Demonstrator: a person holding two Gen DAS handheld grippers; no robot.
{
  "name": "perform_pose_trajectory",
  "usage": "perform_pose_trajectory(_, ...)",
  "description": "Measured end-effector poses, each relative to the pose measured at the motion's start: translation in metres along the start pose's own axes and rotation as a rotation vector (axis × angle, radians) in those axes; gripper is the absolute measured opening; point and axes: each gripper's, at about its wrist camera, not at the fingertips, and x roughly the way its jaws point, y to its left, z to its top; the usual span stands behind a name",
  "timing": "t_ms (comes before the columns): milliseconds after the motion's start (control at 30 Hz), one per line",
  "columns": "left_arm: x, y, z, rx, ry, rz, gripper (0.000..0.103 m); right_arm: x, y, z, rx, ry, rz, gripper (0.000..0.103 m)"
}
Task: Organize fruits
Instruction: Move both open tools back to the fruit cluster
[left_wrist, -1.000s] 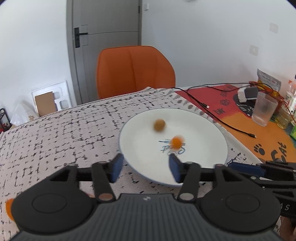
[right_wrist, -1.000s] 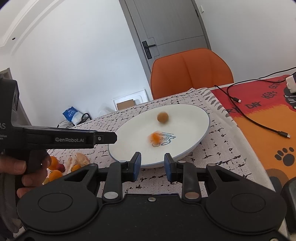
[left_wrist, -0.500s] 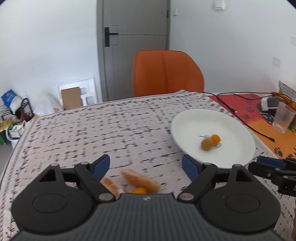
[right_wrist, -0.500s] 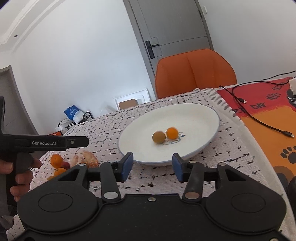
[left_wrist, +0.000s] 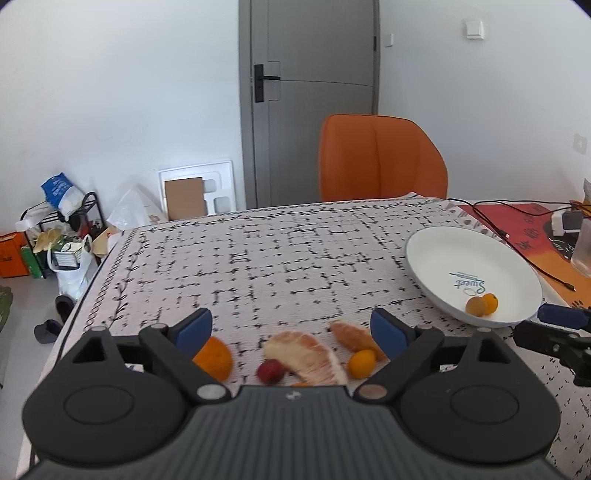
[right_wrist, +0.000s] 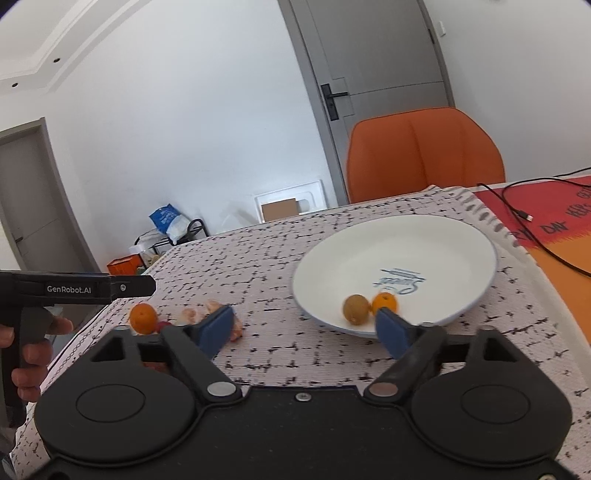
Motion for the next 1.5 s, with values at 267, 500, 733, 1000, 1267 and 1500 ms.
perform_pose_trajectory(267,-0.009,0.024,-0.015,-0.06,0.01,0.015,0.092,0.008,0.02,-0.001,-0.012,0.017,0.052,0.103)
perform_pose_trajectory(500,-0.01,0.036,-0.032,-0.093,0.041,0.022,0.092,0.018,0.035,-0.005,-0.025,0.052,0.083,0.103)
perform_pose_trajectory(733,-0.009,0.048,-0.046,-0.138,0.05,-0.002,0.092,0.027,0.05,-0.01,-0.051,0.081,0.109,0.103)
perform_pose_trajectory(1000,-0.008,0.061,-0.06,-0.209,0.061,-0.029,0.085,0.041,0.067,-0.018,-0.08,0.14,0.139,0.103)
perform_pose_trajectory(1267,-0.001,0.064,-0.073,-0.223,0.095,-0.079,0.062,0.053,0.084,-0.025,-0.12,0.191,0.155,0.101)
perform_pose_trajectory(1500,0.006,0.064,-0.076,-0.241,0.091,-0.131,0.047,0.066,0.097,-0.028,-0.141,0.223,0.161,0.086)
